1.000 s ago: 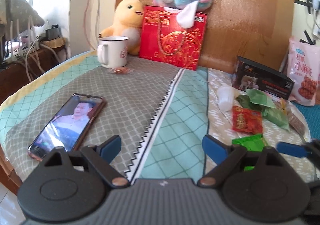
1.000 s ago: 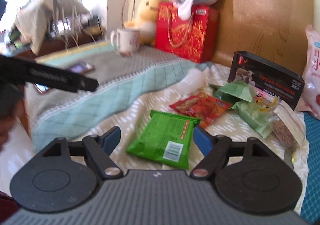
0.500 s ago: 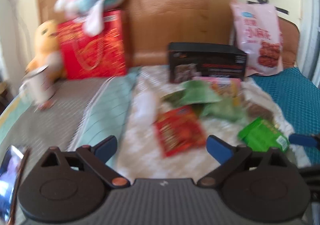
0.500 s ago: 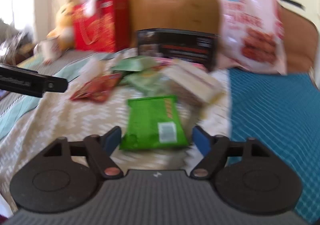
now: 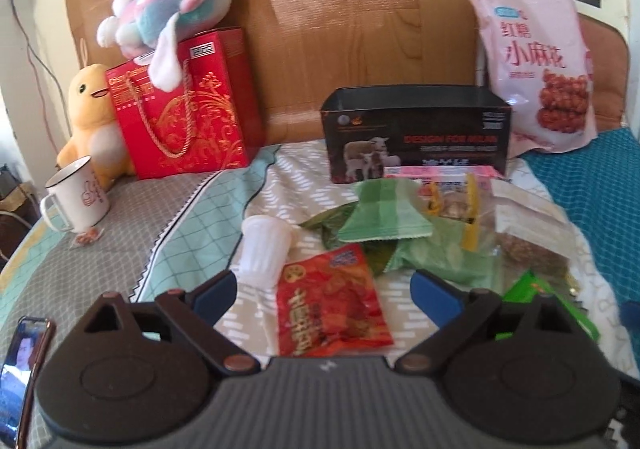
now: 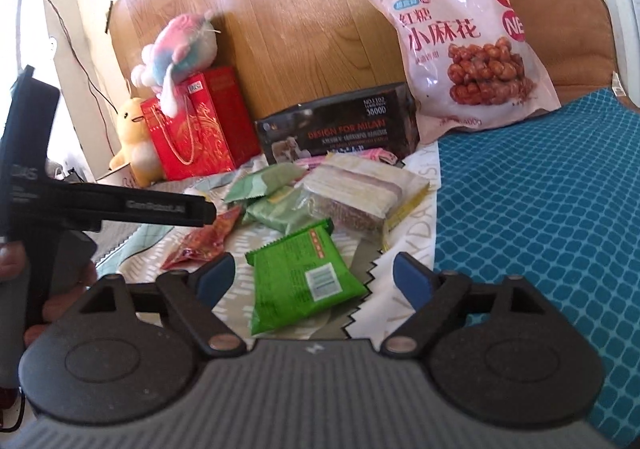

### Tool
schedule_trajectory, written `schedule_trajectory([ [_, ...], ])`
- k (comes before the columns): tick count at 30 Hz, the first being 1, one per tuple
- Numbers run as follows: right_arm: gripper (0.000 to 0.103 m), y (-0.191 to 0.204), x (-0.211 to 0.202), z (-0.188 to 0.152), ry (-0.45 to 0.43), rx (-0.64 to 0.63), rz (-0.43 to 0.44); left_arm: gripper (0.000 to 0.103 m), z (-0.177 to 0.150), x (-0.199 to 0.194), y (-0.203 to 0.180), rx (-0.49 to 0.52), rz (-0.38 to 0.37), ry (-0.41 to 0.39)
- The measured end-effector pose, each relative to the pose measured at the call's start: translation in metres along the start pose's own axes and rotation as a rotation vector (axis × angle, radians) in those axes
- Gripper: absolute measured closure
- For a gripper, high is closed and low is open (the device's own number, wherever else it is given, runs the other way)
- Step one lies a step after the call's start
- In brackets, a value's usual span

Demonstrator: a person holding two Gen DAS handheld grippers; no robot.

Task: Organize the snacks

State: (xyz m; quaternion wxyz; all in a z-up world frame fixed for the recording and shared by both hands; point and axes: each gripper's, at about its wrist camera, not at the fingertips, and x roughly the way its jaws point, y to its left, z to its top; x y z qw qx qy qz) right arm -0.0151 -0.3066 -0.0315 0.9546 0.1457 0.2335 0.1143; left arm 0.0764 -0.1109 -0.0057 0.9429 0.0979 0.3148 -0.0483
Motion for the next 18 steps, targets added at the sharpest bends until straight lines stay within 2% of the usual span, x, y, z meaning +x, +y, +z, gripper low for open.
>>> schedule_trajectory([
  [5,0.011,0.003,0.001,-0.002,0.006,-0.024,-0.003,0.000,-0.001,-0.001,-0.002,0.029,0.036,-0.014],
  [11,0.009,0.002,0.022,0.002,0.127,-0.038,-0.015,0.000,-0.004,0.000,0.006,0.015,0.033,0.004],
  [15,0.009,0.011,0.036,0.005,0.167,-0.159,-0.035,0.000,-0.007,-0.001,0.015,-0.005,0.027,0.012],
  [16,0.016,0.015,0.040,0.005,0.176,-0.202,-0.025,0.000,-0.007,-0.001,0.017,-0.007,0.026,0.011],
  [17,0.028,0.019,0.044,0.005,0.192,-0.252,0.001,0.000,-0.008,-0.002,0.020,-0.010,0.025,0.011],
  [18,0.034,0.025,0.046,0.004,0.200,-0.319,0.021,0.000,-0.009,-0.002,0.022,-0.012,0.025,0.010],
])
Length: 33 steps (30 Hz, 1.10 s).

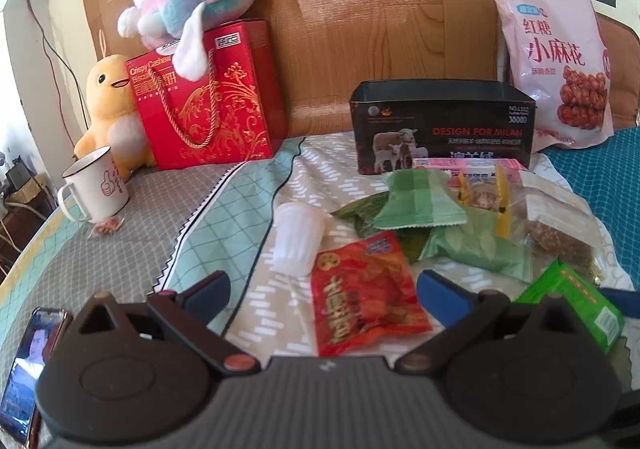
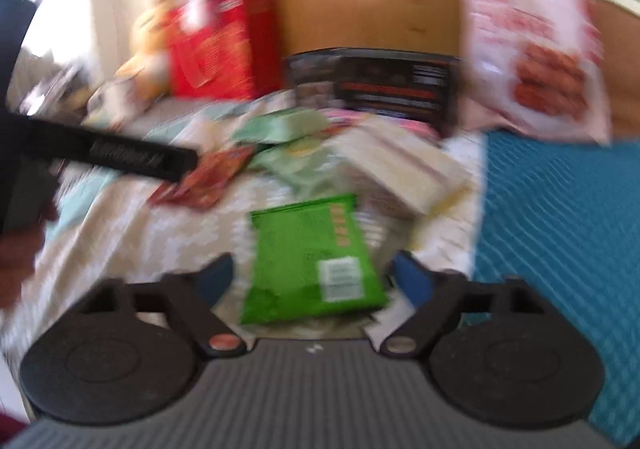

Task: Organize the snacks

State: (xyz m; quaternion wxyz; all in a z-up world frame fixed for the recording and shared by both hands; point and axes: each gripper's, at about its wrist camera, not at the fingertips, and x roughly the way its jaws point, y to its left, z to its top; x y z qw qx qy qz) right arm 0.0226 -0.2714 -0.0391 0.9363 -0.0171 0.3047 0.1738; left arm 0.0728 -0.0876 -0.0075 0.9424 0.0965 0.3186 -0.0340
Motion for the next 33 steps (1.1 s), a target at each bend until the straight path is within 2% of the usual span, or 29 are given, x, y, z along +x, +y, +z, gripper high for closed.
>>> schedule_trajectory([
  [2,0.036,0.013,0.001,0.000,0.006,-0.135,0.055,0.000,-0.001,-0.001,0.004,-0.001,0.002,-0.003],
  [4,0.036,0.023,-0.003,-0.004,0.011,-0.212,0.200,0.000,-0.002,-0.001,0.008,0.002,0.005,-0.006],
  [5,0.034,0.026,-0.006,-0.005,0.004,-0.236,0.226,0.000,-0.003,-0.001,0.009,0.002,0.009,-0.007],
  [6,0.032,0.030,-0.009,-0.008,-0.011,-0.261,0.224,0.000,-0.003,-0.001,0.011,0.001,0.012,-0.007],
  [8,0.012,0.032,-0.017,-0.012,-0.053,-0.281,0.175,0.000,-0.004,0.000,0.013,-0.007,0.013,-0.003],
  [10,0.010,0.024,-0.026,-0.012,-0.087,-0.227,0.139,0.000,-0.005,0.001,0.016,-0.013,0.010,-0.003],
  [14,0.010,0.004,-0.044,-0.017,-0.092,-0.079,0.129,0.001,-0.007,0.002,0.018,-0.017,0.008,-0.011],
  [16,0.012,0.001,-0.050,-0.021,-0.087,-0.017,0.126,0.002,-0.008,0.002,0.020,-0.026,-0.002,-0.012],
  [18,0.019,0.000,-0.055,-0.024,-0.083,0.045,0.127,0.004,-0.008,0.001,0.021,-0.030,-0.008,-0.014],
  [20,0.035,0.002,-0.057,-0.027,-0.082,0.088,0.130,0.005,-0.009,0.000,0.022,-0.031,-0.012,-0.016],
  [24,0.051,0.007,-0.057,-0.028,-0.084,0.128,0.149,0.007,-0.011,-0.002,0.025,-0.037,-0.011,-0.019],
  [33,0.053,0.027,-0.062,-0.029,-0.045,0.089,0.231,0.005,-0.022,-0.011,0.050,-0.169,0.015,-0.051],
])
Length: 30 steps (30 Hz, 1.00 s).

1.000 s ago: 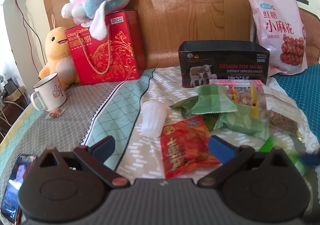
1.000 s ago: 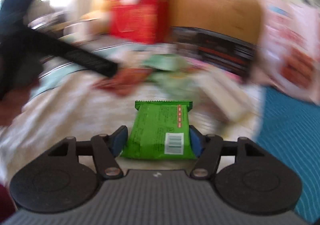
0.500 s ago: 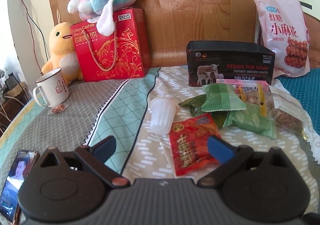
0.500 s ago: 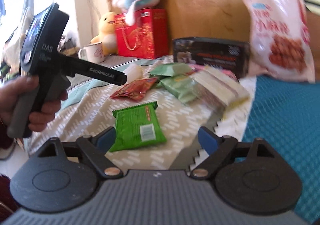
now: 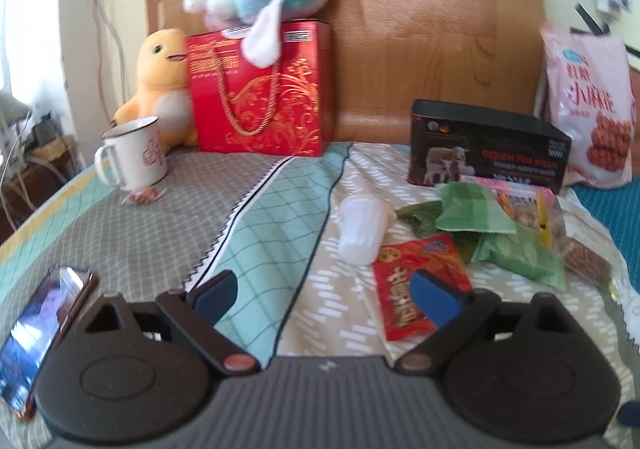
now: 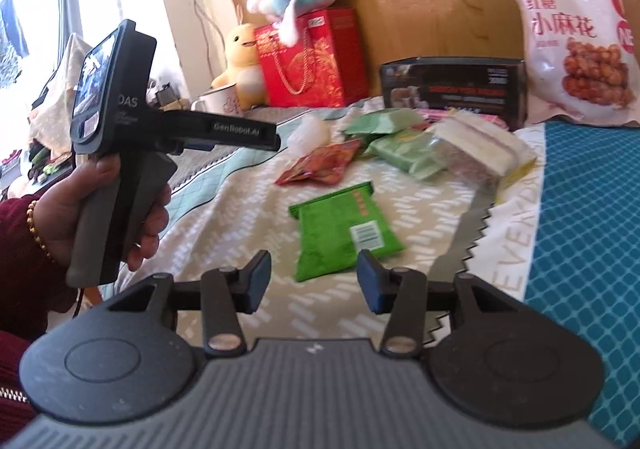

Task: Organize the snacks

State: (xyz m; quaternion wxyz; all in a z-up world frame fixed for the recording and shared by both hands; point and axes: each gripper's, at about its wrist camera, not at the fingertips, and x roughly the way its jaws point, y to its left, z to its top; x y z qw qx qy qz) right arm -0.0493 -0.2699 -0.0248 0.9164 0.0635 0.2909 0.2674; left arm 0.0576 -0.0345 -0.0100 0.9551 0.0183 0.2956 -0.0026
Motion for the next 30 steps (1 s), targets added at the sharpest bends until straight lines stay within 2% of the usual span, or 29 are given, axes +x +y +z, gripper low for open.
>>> schedule_trajectory([
  [2,0.053,0.003,0.007,-0.002,0.025,-0.011,-0.016,0.004,-0.002,0.000,0.006,-0.030,0.003,0.008],
  [6,0.053,0.007,0.020,-0.003,0.049,-0.046,-0.099,0.004,-0.005,0.003,0.013,0.017,-0.046,0.046],
  [10,0.053,0.004,0.027,0.002,0.000,-0.081,-0.306,0.000,-0.009,-0.001,0.011,0.074,-0.008,0.013],
  [11,0.053,0.000,0.025,0.004,-0.011,-0.067,-0.323,0.000,-0.010,-0.003,0.011,0.077,-0.008,0.001],
  [16,0.052,-0.011,0.015,0.002,-0.025,-0.032,-0.316,0.000,-0.007,-0.007,0.020,0.043,-0.047,-0.025],
  [21,0.052,-0.011,0.014,0.001,-0.010,0.031,-0.239,0.000,-0.006,-0.006,0.025,0.021,-0.090,-0.020],
  [25,0.052,-0.004,0.017,0.003,0.004,0.035,-0.192,0.001,-0.007,-0.006,0.025,0.040,-0.090,-0.030],
  [27,0.052,-0.002,0.019,0.003,0.011,0.037,-0.170,0.002,-0.007,-0.007,0.025,0.045,-0.094,-0.034],
  [30,0.052,-0.003,0.021,0.003,0.020,0.042,-0.152,0.010,-0.005,-0.005,0.025,0.052,-0.113,-0.022],
])
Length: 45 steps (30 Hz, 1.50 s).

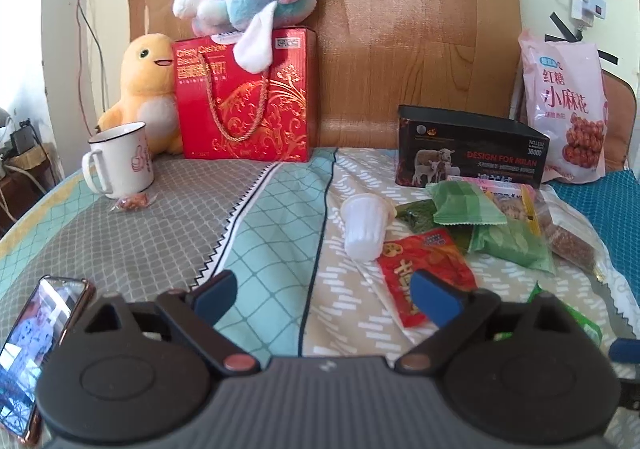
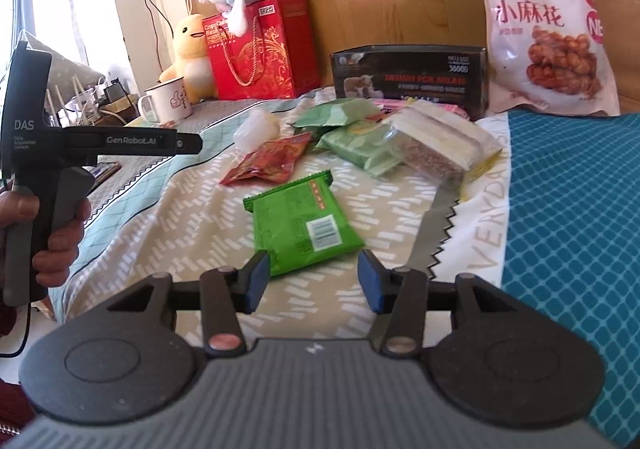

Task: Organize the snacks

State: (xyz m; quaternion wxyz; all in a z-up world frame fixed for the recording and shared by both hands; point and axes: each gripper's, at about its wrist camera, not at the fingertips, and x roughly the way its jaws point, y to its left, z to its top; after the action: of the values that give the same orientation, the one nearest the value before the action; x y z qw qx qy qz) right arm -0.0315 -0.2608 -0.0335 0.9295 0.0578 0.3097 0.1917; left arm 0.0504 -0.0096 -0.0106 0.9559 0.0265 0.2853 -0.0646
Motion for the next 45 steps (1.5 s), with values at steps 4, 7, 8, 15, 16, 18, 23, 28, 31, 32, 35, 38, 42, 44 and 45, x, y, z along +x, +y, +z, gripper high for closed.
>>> schedule_trajectory([
  [4,0.051,0.000,0.002,0.000,0.006,0.001,0.006,0.018,0.002,0.002,-0.002,0.001,-0.060,0.015],
  [7,0.051,-0.002,0.003,0.001,0.010,0.001,0.010,0.018,0.002,0.003,-0.004,-0.002,-0.109,0.021],
  [8,0.051,-0.002,0.003,0.001,0.011,0.001,0.012,0.019,0.002,0.004,-0.005,-0.005,-0.124,0.028],
  [15,0.050,-0.003,0.006,0.001,0.010,0.001,0.019,0.030,0.004,0.012,-0.003,-0.060,-0.215,0.073],
  [16,0.050,-0.002,0.007,0.002,0.012,-0.003,0.024,0.034,0.005,0.013,-0.002,-0.068,-0.227,0.080],
  [18,0.050,0.000,0.008,0.003,0.016,-0.017,0.037,0.039,0.010,0.016,-0.003,-0.080,-0.261,0.089],
  [23,0.049,0.007,0.012,0.002,0.016,-0.052,0.007,0.047,0.021,0.021,-0.027,-0.021,-0.376,0.097],
  [28,0.047,-0.007,0.006,0.004,-0.028,-0.026,-0.136,0.047,0.016,0.026,-0.058,0.043,-0.430,0.132],
  [31,0.047,-0.016,0.000,0.004,-0.027,-0.008,-0.114,0.046,0.011,0.033,-0.063,0.024,-0.442,0.174],
  [32,0.047,-0.016,-0.001,0.004,-0.024,-0.017,-0.105,0.046,0.009,0.035,-0.063,0.013,-0.449,0.189],
  [35,0.047,-0.009,0.002,0.004,-0.014,-0.070,-0.070,0.048,0.004,0.035,-0.063,-0.005,-0.474,0.214],
  [38,0.046,-0.002,0.014,0.007,0.023,-0.106,-0.031,0.059,-0.003,0.036,-0.062,-0.037,-0.528,0.245],
  [42,0.061,0.012,0.026,0.009,0.015,-0.174,-0.057,0.067,-0.003,0.034,-0.064,-0.044,-0.551,0.253],
  [44,0.064,0.013,0.028,0.011,0.012,-0.168,-0.059,0.071,0.000,0.029,-0.061,-0.053,-0.550,0.236],
  [45,0.065,0.012,0.026,0.012,0.003,-0.154,-0.046,0.071,0.003,0.026,-0.058,-0.058,-0.554,0.221],
])
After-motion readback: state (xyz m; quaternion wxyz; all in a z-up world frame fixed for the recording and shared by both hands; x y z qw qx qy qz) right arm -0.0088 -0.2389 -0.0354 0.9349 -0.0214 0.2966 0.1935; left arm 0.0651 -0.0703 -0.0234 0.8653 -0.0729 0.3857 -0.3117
